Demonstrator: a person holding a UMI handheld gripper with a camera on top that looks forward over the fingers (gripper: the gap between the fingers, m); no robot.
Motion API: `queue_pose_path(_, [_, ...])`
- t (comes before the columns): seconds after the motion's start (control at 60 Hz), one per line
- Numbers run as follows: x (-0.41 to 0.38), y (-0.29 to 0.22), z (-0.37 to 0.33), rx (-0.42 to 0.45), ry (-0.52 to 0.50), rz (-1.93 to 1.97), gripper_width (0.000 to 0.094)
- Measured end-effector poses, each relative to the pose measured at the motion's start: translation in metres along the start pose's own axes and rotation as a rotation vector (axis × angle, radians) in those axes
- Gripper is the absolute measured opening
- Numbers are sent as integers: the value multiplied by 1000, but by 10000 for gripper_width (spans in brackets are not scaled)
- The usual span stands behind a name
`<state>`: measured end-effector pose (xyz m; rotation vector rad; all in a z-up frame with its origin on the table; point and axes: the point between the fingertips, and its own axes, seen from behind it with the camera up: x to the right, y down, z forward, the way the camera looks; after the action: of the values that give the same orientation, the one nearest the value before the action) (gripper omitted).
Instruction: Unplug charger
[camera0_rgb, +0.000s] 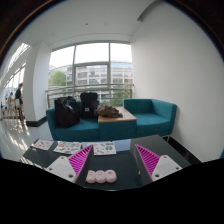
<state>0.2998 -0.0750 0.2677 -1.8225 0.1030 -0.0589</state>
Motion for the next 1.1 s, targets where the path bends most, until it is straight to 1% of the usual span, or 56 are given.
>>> queue_pose_path(0.133, [-73, 14, -40, 15, -82, -22, 809])
queue_pose_path(0.283, [-149, 52, -81, -20, -154, -62, 813])
queue_pose_path(0.483, [-222, 96, -122, -50, -188, -84, 832])
queue_pose_path(0.65, [-274, 131, -149, -106, -242, -59, 831])
queue_pose_path(0.733, [-286, 141, -161, -118, -266, -55, 832])
queue_pose_path(1.1, [-295, 147, -174, -128, -252, -77, 831])
